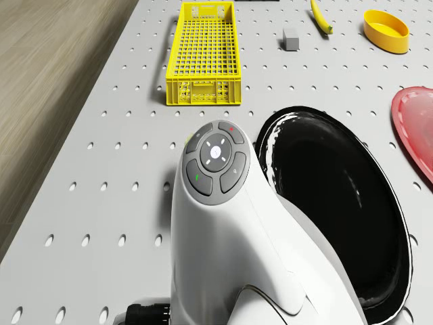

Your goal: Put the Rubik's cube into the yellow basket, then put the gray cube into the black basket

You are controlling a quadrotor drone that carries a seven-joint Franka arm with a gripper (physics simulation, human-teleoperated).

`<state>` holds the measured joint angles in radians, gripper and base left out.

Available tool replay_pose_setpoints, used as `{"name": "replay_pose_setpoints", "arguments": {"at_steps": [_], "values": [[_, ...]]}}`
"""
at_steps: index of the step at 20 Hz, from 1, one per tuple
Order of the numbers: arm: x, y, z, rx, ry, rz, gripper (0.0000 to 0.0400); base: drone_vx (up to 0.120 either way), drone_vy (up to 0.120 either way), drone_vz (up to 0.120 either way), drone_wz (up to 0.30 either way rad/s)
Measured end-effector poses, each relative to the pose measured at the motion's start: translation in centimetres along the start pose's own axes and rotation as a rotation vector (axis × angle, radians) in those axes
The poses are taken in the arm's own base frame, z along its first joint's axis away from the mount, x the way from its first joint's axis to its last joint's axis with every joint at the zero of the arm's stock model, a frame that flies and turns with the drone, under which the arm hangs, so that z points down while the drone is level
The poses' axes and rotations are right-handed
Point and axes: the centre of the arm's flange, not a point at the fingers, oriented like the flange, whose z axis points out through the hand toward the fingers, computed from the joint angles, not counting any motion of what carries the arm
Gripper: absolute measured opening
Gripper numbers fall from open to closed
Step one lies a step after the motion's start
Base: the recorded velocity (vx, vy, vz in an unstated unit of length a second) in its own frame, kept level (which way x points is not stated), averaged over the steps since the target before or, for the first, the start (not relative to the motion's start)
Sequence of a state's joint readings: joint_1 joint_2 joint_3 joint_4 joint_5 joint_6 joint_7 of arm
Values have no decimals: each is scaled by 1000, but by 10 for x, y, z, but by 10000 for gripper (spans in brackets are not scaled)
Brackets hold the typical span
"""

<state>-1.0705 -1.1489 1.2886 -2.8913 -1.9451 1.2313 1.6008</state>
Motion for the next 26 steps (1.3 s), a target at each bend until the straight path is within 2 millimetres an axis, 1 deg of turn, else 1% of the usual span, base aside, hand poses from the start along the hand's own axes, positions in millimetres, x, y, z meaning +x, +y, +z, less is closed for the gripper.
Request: {"name": "replay_pose_setpoints", "arguments": {"at_steps": [2,4,22,24,26], "values": [[0,0,0,0,0,0,400,0,0,-120,0],[0,0,0,0,1,0,400,0,120,-120,0],[0,0,0,-1,1,0,400,0,0,-120,0],[0,0,0,-1,1,0,400,80,0,-100,0],[0,0,0,-1,1,0,400,120,0,0,0]]}}
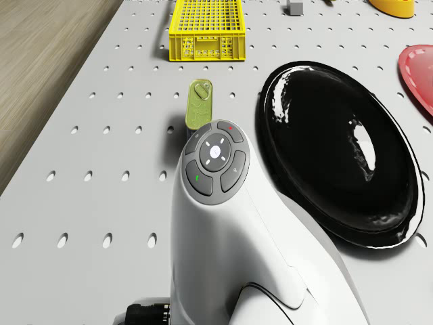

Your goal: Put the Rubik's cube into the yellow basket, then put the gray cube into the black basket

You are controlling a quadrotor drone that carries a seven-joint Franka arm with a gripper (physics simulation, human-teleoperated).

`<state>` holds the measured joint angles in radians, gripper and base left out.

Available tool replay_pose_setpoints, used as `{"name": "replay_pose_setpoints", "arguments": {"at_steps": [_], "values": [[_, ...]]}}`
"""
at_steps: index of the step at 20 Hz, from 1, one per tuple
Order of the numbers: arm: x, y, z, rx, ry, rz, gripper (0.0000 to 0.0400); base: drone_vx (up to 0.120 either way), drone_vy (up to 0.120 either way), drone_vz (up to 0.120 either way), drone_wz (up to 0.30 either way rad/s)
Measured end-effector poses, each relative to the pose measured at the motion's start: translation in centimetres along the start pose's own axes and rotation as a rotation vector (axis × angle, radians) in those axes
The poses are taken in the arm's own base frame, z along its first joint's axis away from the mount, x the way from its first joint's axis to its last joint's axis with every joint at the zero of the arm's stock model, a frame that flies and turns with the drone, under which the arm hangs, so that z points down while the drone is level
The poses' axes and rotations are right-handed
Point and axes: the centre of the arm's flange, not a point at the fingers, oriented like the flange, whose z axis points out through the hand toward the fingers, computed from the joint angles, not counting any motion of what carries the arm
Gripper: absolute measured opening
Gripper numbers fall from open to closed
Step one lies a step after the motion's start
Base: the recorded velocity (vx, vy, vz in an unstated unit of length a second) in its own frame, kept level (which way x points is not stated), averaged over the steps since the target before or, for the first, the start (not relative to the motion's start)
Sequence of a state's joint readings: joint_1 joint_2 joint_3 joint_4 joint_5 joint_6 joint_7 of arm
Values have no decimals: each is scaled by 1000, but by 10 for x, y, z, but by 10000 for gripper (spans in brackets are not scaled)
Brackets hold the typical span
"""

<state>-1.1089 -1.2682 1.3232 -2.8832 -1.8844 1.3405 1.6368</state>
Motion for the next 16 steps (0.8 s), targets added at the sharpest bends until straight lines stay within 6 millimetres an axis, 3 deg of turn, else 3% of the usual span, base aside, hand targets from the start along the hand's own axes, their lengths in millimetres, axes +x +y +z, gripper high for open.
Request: {"name": "replay_pose_setpoints", "arguments": {"at_steps": [5,16], "values": [[0,0,1,0,0,0,400,16,0,0,0],[0,0,26,0,0,0,389,0,0,0,0]]}}
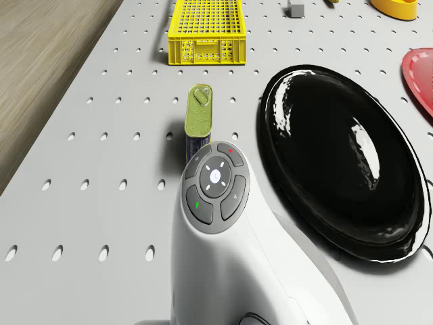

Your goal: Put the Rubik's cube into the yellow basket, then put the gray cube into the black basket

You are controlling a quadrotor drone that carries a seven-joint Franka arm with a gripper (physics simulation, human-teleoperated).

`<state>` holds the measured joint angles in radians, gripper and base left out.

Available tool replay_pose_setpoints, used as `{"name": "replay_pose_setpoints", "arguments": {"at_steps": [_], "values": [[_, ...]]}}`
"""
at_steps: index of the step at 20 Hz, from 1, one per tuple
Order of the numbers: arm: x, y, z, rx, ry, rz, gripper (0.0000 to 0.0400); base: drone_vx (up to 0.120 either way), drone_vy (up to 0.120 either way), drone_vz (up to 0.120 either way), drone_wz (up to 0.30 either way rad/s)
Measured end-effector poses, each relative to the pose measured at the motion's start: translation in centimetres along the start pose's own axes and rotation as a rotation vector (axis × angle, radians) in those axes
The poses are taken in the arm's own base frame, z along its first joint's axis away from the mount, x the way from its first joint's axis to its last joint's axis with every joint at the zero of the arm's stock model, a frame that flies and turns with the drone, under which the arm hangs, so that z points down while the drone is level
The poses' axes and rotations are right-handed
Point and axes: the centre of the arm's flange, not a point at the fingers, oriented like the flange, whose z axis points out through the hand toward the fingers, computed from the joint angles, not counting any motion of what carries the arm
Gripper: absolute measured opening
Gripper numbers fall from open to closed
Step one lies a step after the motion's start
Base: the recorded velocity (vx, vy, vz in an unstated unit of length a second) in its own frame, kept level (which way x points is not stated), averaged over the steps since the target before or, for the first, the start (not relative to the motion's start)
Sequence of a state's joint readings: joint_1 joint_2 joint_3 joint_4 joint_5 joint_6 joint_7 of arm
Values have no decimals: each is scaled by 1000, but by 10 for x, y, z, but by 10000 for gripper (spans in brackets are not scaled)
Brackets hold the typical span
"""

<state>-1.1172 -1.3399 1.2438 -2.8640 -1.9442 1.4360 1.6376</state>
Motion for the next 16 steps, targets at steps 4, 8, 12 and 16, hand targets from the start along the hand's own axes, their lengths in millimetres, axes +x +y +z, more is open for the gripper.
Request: {"name": "replay_pose_setpoints", "arguments": {"at_steps": [4,8,12,16], "values": [[0,0,3,0,0,0,348,0,0,0,0],[0,0,4,0,0,0,334,0,0,0,0],[0,0,0,0,0,0,328,0,0,0,0],[0,0,-14,0,0,0,326,0,0,0,0]]}}
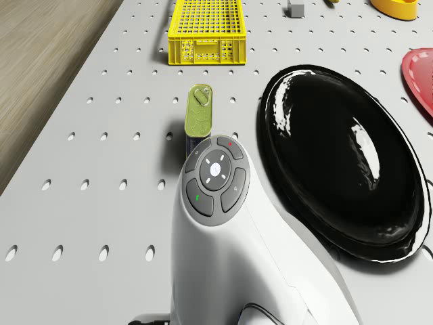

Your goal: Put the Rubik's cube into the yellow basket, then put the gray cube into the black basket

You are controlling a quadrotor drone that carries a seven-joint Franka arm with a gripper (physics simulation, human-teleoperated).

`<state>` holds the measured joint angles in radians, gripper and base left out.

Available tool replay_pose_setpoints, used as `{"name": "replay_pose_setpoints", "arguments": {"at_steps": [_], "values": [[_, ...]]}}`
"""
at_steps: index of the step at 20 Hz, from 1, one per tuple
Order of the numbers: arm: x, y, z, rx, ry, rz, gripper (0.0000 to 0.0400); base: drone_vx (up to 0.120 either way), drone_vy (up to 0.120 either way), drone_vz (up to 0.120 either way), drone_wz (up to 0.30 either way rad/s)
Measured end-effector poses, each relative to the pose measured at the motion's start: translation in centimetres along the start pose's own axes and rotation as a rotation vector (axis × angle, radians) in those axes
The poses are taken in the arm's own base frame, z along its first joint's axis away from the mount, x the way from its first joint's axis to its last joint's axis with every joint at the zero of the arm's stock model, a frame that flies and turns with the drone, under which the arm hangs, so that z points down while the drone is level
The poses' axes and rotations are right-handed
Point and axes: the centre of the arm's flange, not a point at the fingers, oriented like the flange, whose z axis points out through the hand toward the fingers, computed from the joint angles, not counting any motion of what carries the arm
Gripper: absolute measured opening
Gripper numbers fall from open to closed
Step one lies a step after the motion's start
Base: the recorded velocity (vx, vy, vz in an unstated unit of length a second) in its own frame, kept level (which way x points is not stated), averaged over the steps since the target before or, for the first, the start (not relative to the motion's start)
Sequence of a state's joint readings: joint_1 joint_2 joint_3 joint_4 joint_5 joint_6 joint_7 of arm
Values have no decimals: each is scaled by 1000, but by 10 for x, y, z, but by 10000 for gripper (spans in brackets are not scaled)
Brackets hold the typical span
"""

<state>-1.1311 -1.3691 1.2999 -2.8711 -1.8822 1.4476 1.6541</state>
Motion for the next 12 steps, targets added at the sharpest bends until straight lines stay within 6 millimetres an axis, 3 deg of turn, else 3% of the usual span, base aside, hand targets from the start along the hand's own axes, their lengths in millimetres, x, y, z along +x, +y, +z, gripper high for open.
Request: {"name": "replay_pose_setpoints", "arguments": {"at_steps": [10,12], "values": [[0,0,-32,0,0,0,325,0,0,120,0],[0,0,-34,0,0,0,325,100,0,100,0]]}}
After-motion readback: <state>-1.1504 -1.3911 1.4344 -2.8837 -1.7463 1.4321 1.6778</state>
